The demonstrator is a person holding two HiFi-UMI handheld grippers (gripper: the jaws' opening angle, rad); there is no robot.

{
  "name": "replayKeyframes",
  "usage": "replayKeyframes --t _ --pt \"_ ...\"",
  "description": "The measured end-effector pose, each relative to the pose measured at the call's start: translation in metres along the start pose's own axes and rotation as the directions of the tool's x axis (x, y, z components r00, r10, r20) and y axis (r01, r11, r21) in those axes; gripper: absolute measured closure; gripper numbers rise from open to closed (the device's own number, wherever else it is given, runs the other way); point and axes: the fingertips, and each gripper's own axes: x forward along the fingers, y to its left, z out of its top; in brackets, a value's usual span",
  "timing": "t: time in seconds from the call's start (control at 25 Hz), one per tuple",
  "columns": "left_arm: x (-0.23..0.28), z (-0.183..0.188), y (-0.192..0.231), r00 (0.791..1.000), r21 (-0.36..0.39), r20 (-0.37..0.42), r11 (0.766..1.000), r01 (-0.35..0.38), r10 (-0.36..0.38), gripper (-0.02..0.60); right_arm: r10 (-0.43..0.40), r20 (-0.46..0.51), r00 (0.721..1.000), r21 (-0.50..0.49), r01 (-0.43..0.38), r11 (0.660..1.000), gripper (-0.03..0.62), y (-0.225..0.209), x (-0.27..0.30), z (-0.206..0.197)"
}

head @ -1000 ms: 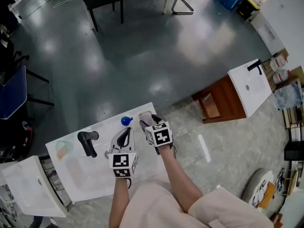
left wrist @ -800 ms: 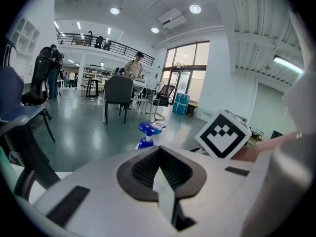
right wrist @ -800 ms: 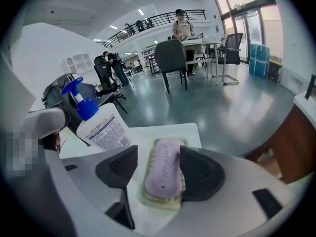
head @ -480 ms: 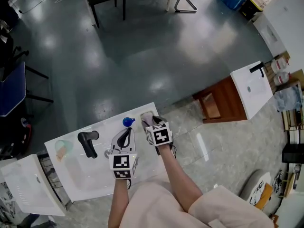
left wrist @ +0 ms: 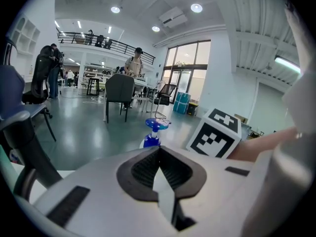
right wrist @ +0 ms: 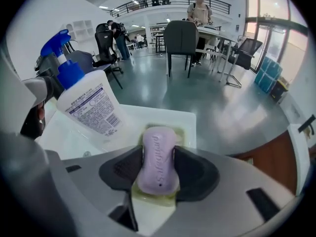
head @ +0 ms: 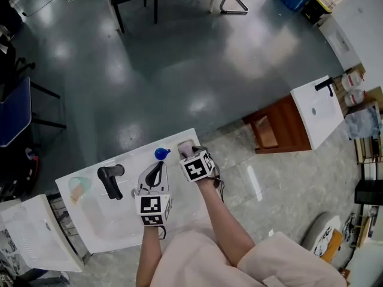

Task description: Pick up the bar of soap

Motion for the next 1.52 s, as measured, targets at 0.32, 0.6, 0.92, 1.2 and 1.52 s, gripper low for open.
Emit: replayKeyframes --t 0.32,0.6,0.92,1.2,1.52 --pt "0.005 0.001 -0.009 1.0 0.004 0.0 1.0 0.016 -0.016 0.575 0.03 -0.059 0.998 -0.039 -0.032 0.999 0.396 0.0 0.001 0.005" --pt "0.002 0.005 -0.003 1.0 -0.001 0.011 1.0 0.0 0.0 0.575 0.038 -0.081 0.996 -0.068 -0.043 0.997 0.398 -0.001 0.004 0.007" --pt "-0.007 0.008 0.007 0.999 -0.006 0.029 1.0 -0.026 0.027 0.575 0.021 0.04 0.999 -0.071 -0.018 0.997 0.399 0.0 0.003 0.01" --pt "-0.014 0.009 0.005 0.999 0.005 0.039 0.999 -0.035 0.035 0.575 0.032 0.079 0.996 -0.05 -0.028 0.998 0.402 -0.003 0.005 0.012" --pt "-0.019 0.01 0.005 0.998 0.021 0.045 0.999 -0.043 0.042 0.575 0.047 0.14 0.989 -0.027 -0.043 0.999 0.404 -0.001 0.001 0.01"
